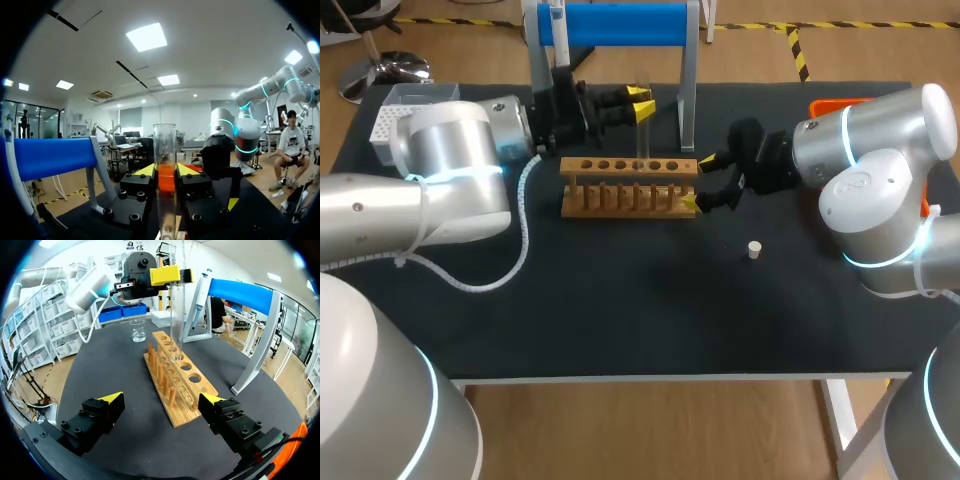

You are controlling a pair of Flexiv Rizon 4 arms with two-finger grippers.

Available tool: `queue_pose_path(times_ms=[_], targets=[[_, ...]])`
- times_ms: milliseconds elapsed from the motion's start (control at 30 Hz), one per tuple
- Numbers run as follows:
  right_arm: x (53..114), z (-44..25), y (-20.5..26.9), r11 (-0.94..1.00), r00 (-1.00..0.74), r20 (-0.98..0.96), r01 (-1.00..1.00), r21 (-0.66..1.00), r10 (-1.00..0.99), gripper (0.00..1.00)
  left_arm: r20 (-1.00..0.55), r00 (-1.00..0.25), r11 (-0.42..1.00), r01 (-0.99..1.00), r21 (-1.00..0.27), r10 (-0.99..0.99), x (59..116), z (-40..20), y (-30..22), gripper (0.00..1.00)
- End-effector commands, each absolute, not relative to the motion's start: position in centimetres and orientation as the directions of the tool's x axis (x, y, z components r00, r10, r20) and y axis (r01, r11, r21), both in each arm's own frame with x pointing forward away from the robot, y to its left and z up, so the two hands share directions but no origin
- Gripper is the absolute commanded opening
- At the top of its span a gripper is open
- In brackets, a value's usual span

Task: Invert the test tube, pick up the pipette, mount the tip to pipette, aspirate from beaker and dispense into the tube, eject the tip, return the pipette, and cap with the stopper.

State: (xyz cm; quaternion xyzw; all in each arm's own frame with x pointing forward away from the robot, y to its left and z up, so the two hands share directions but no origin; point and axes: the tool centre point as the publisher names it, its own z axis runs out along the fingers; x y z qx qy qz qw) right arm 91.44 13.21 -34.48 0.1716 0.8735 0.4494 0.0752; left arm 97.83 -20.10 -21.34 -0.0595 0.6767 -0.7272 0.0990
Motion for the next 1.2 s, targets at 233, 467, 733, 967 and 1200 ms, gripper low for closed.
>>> queue_pose_path(times_ms=[233,467,733,967,1200], targets=[[91.4,-34.5,13.1,0.537,-0.93,0.023,0.232,0.811,0.367,1.0,-0.056,-0.973,-0.058,0.071,-0.996,-0.223,97.9,-20.5,-20.0,0.0],[91.4,-34.5,13.1,0.537,-0.93,0.023,0.232,0.811,0.367,1.0,-0.053,-0.972,-0.056,0.068,-0.996,-0.228,98.2,-20.9,-20.0,0.0],[91.4,-34.5,13.1,0.537,-0.93,0.023,0.232,0.811,0.367,1.0,-0.052,-0.972,-0.065,0.068,-0.996,-0.229,98.5,-21.5,-20.2,0.0],[91.4,-34.5,13.1,0.537,-0.93,0.023,0.232,0.811,0.367,1.0,-0.059,-0.974,-0.027,0.067,-0.997,-0.217,98.5,-21.9,-20.1,0.0],[91.4,-34.5,13.1,0.537,-0.93,0.023,0.232,0.811,0.367,1.0,-0.077,-0.976,0.061,0.066,-0.996,-0.204,98.3,-21.9,-19.7,0.0]])
